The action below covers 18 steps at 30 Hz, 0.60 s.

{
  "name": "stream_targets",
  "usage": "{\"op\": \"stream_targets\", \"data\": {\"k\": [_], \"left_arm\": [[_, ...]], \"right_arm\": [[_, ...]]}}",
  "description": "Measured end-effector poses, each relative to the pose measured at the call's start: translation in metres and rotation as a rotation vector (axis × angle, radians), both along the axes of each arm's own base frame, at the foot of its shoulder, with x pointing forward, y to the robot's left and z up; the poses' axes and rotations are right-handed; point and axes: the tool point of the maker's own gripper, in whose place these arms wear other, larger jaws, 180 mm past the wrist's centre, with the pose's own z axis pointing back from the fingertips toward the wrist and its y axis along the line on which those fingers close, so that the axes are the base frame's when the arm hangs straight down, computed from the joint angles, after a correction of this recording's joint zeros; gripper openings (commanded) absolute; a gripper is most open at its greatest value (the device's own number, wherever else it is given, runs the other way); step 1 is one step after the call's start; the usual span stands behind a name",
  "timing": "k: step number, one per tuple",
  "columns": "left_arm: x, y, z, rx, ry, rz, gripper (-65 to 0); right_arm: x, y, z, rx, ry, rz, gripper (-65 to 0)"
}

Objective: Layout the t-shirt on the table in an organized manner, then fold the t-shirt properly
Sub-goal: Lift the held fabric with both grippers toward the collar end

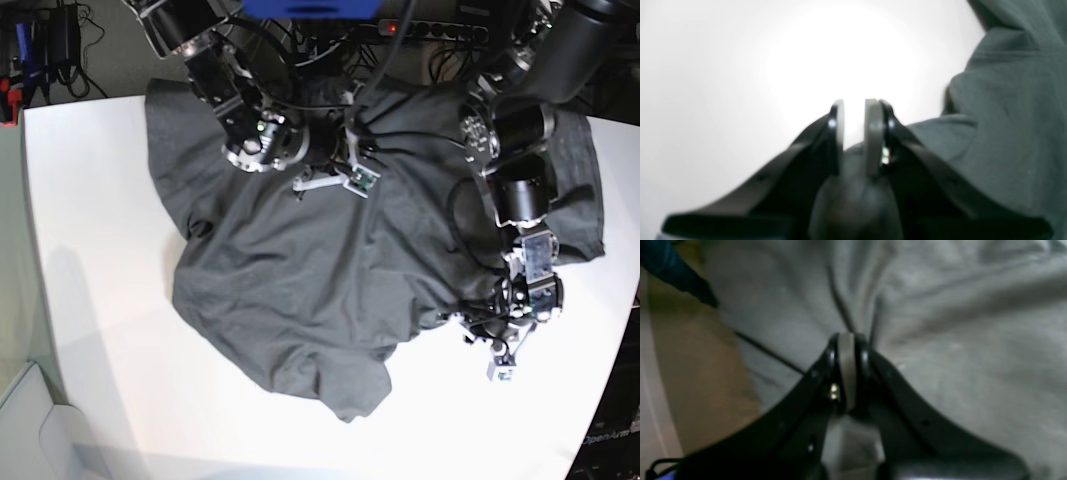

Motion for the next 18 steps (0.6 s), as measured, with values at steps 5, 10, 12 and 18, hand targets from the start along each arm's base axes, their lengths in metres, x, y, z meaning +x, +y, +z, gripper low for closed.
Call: {"op": "stream_targets", "data": {"k": [5,10,12,18], "left_arm": [[-0.020,0.026,0.006,0.076,0.128,0.018,-54.3],[-0.030,0.051,0.046,0.172,0.086,0.065,-54.3],[-0.056,0.053,0.031,0.199,0.142,0.067,-54.3],[-0.114,0.066,-0.004,0.263,0.240,0.077,-54.3]], "right_arm": [[0.011,-0.005,0.003,-0.034,-0.027,-0.001,-65.0],[0.024,-0.007,0.008,-0.052,-0.055,-0.005,-65.0],[0.025,-0.006,0.009,-0.052,-0.059,-0.007,-65.0],[0.036,-0.005,0.016,-0.048,-0.085,-0.006,-65.0]]}}
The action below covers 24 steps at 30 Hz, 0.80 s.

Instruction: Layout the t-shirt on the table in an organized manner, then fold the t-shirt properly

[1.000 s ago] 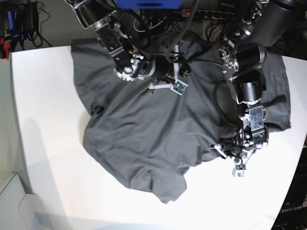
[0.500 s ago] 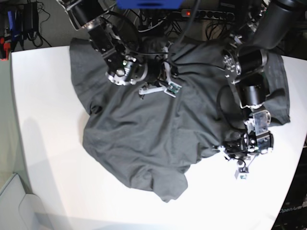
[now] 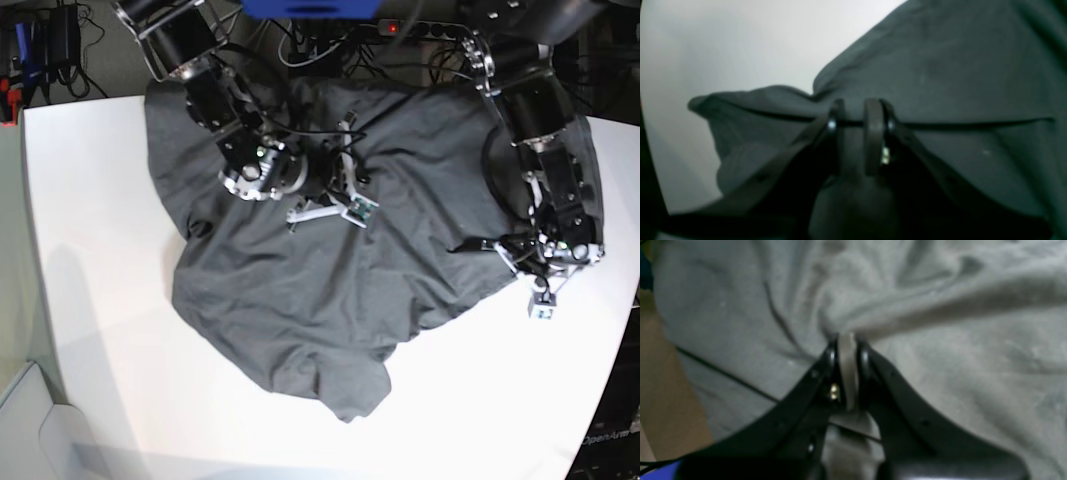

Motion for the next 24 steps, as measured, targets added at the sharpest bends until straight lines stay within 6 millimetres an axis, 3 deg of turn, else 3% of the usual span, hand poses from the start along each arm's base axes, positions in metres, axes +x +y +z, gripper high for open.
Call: {"op": "stream_targets", "data": {"k": [10,24], "left_arm": [[-0.037,-0.001,-0.031,-0.005,0.088,-0.002,-54.4],[-0.078,0.045,-0.040,0.088,0.141,-0.019,-54.4]], "right_arm": [[0.004,-0.001,0.002,-0.003,-0.009,0.000,-65.0],[0.010,-0.002,0.005,-0.008,-0.021,0.000,-65.0]]}}
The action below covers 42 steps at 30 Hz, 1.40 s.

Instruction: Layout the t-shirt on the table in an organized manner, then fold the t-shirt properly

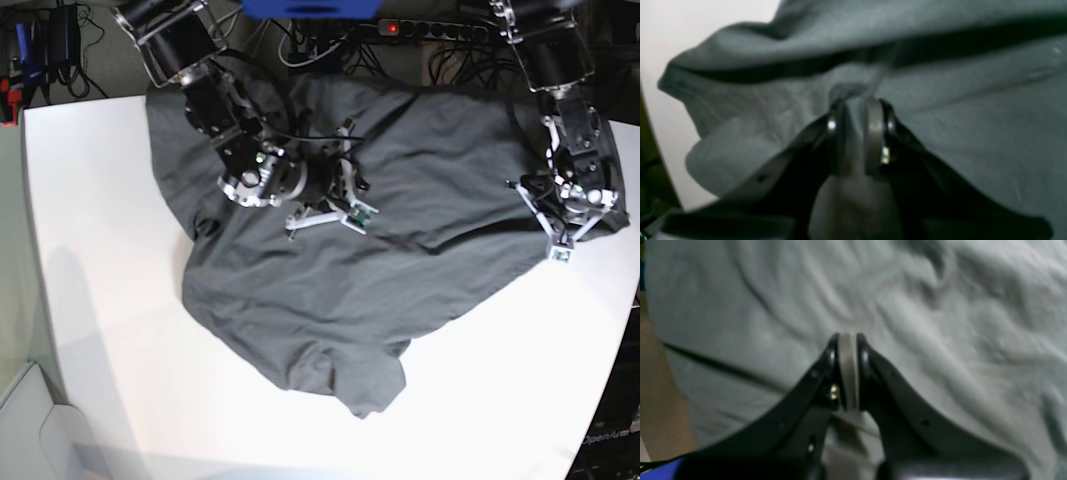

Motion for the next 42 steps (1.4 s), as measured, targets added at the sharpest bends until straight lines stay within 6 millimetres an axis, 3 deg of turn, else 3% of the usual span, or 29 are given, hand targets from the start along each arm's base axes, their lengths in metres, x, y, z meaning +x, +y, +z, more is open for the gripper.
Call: {"op": "stream_targets", "data": {"k": [5,13,16,19,21,23,29,34,38,42], "left_arm": [[-0.007,0.004,0.000,0.021,0.060,-0.104,-54.5],[-0.014,0.001,0.008,0.051,0.090,-0.120,-54.5],[-0.008,-0.002,0.031,0.091,0.061,-0.113,-54.5],[0.026,-0.017,0.070,0.098,-0.077,-0.134,-54.5],[0.036,-0.019,0.080,0.101,-0.110,-0.130,-54.5],[0.040,-0.022,0.076,0.086,-0.099,-0.124,-54.5],[0.061,-0.040,0.037,-0.049,-0.054,-0.117,-54.5],[0.069,-0.043,0.025,-0.084,-0.041,-0.115,-54.5],[0.079,-0.043,0.021,-0.113,-0.030,-0.110,-54.5],[0.080,-0.045,0.018,-0.123,-0.021,-0.110,-54.5]], "right_arm": [[0.006,0.001,0.004,0.004,-0.014,-0.002,-65.0],[0.011,0.001,0.007,0.004,-0.025,-0.002,-65.0],[0.004,0.008,-0.002,0.013,0.017,-0.003,-65.0],[-0.003,0.008,-0.016,-0.003,0.059,-0.001,-65.0],[-0.003,0.008,-0.015,0.003,0.058,-0.003,-65.0],[-0.002,0.009,-0.015,0.006,0.057,-0.003,-65.0],[-0.002,0.007,-0.013,0.002,0.050,-0.004,-65.0],[-0.013,0.011,-0.005,0.020,0.037,0.004,-65.0],[-0.027,0.029,0.004,0.063,0.031,0.045,-65.0],[-0.029,0.052,0.017,0.115,0.027,0.055,-65.0]]}}
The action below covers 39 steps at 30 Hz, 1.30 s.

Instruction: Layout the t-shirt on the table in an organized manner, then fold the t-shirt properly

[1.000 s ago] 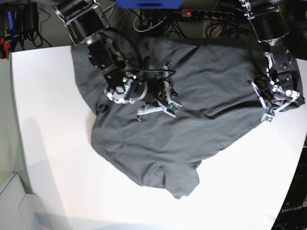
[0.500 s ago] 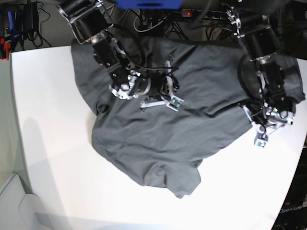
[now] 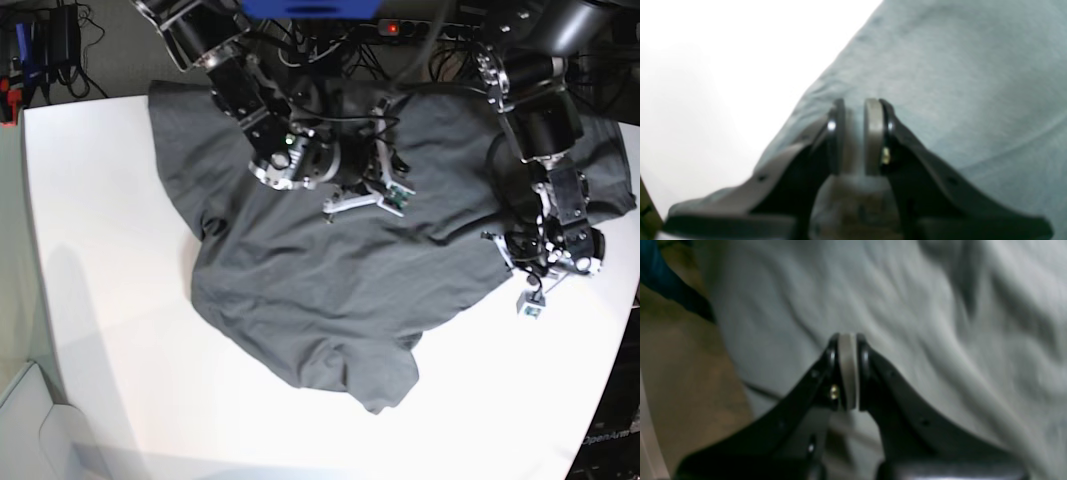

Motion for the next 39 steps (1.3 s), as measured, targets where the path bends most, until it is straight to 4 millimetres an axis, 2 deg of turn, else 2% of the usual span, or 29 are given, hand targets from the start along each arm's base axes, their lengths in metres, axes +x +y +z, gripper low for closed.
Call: {"op": "stream_targets", "data": {"k": [7,10,14,17,20,23,28,39], "left_arm": [[-0.001,0.000,-0.002,0.001,0.007,0.001,-54.5],[-0.001,0.001,-0.002,0.002,0.007,0.001,-54.5],[0.005,-0.001,0.001,-0.007,-0.035,-0.006,-54.5],[0.009,-0.004,0.001,-0.020,-0.060,-0.012,-54.4],[0.006,-0.005,-0.013,-0.052,-0.037,-0.010,-54.4],[0.010,0.002,-0.016,-0.068,-0.042,-0.004,-54.4],[0.020,-0.001,-0.020,-0.110,-0.096,-0.002,-54.4],[0.049,-0.012,-0.013,-0.162,-0.124,-0.008,-54.4]], "right_arm": [[0.000,0.027,0.016,0.063,0.002,0.004,-65.0],[-0.002,0.033,0.006,0.072,0.038,0.009,-65.0],[-0.009,0.029,-0.016,0.054,0.084,0.005,-65.0],[-0.014,0.026,-0.024,0.038,0.102,0.006,-65.0],[-0.017,0.025,-0.026,0.039,0.110,0.003,-65.0],[-0.026,0.021,-0.033,0.026,0.130,0.006,-65.0],[-0.035,0.018,-0.037,0.045,0.148,-0.003,-65.0],[-0.041,0.000,-0.044,0.068,0.161,-0.020,-65.0]]}}
